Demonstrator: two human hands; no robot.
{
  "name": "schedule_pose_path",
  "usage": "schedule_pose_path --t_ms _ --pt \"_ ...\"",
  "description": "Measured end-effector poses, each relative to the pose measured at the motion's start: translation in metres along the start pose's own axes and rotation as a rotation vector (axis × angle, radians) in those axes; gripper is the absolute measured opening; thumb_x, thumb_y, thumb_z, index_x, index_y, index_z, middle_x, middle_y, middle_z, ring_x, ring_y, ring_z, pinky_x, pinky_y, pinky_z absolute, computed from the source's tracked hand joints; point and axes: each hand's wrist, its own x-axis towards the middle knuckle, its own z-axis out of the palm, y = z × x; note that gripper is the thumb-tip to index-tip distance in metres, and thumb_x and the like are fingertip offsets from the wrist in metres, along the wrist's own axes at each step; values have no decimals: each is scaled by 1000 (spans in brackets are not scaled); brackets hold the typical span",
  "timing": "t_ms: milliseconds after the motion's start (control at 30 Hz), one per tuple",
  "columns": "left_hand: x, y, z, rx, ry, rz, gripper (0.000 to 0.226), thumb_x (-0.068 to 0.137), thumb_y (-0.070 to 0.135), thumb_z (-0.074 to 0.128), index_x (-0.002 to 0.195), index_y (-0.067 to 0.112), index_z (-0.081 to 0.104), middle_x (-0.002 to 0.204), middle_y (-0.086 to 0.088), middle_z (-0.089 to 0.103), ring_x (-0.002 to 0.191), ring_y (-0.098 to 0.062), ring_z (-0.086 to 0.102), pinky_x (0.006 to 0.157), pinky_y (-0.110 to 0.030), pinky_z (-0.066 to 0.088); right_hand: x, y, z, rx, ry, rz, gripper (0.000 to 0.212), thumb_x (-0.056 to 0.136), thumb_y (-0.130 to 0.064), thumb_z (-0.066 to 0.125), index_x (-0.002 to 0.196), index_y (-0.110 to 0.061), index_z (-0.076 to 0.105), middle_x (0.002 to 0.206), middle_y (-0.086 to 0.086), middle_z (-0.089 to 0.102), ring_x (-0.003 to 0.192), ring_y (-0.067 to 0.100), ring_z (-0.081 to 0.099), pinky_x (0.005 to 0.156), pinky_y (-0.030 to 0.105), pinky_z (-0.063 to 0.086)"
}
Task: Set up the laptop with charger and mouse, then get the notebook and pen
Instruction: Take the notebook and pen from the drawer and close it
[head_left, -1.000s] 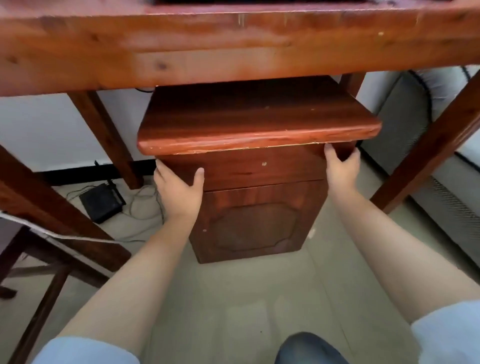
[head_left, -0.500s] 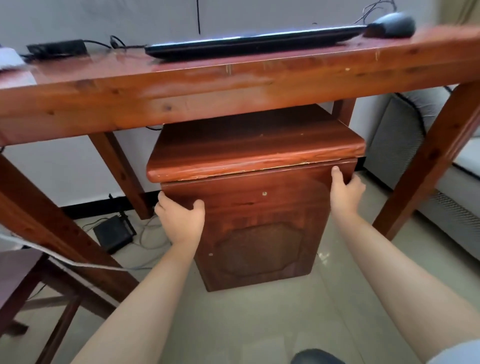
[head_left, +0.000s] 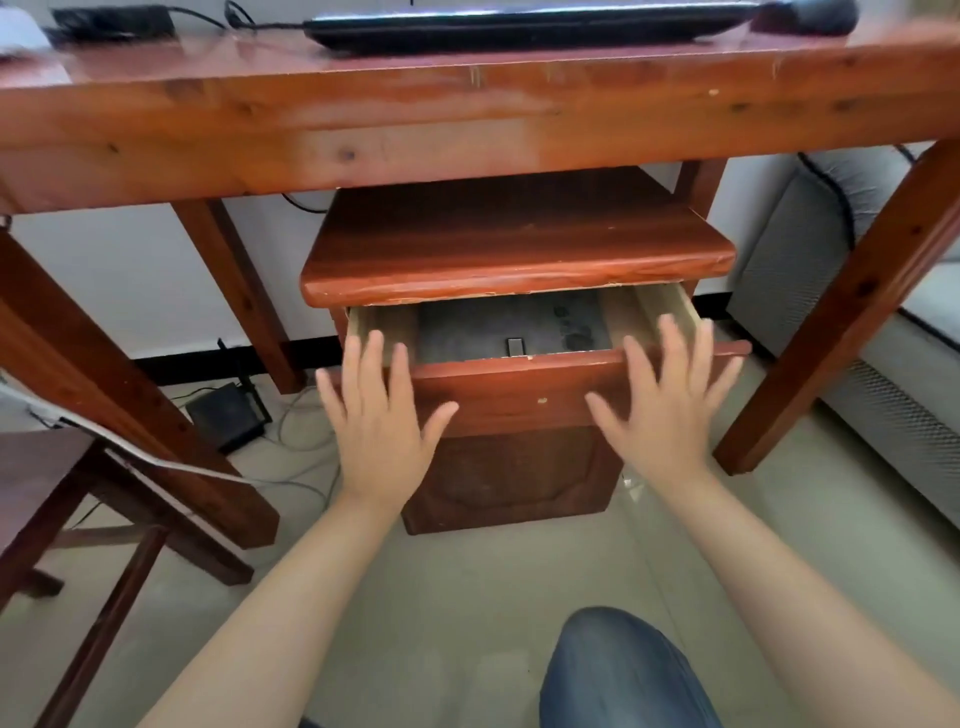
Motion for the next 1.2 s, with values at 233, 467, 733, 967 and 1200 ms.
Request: schedule_pose_path --t_ms 233,467,733,967,1200 --pt "29 4 -18 52 -193 440 29 58 23 86 72 3 70 62 -13 68 57 -32 65 48 -33 54 23 -20 -9 -30 -270 -355 31 65 -24 82 78 -1 66 74 16 68 69 34 65 64 40 53" --pt "-4 -7 -11 -7 -189 572 35 75 36 58 69 4 71 57 -11 65 50 -27 61 43 -27 50 -14 -3 -5 21 -209 -457 40 47 -23 91 61 -1 61 56 13 61 47 28 59 47 31 49" --pt "-15 -10 -8 -83 -262 539 49 80 44 45 72 5 72 59 -11 66 52 -26 62 45 -28 51 -20 -2 -11 71 -382 -387 34 65 -30 80 72 0 66 65 16 64 58 31 62 57 34 46" --pt "20 0 -5 -218 -373 243 36 90 32 50 102 2 66 109 -18 65 103 -34 57 84 -42 51 58 -18 15 -64 -1016 -282 29 87 -1 50 112 -10 62 122 12 62 111 28 55 89 29 45" --pt "22 1 7 -99 -447 135 41 92 28 44 128 9 48 143 -12 41 131 -26 35 103 -40 38 61 -20 33 -252 -1193 -350 26 85 2 45 103 4 64 112 24 65 101 34 60 70 30 45"
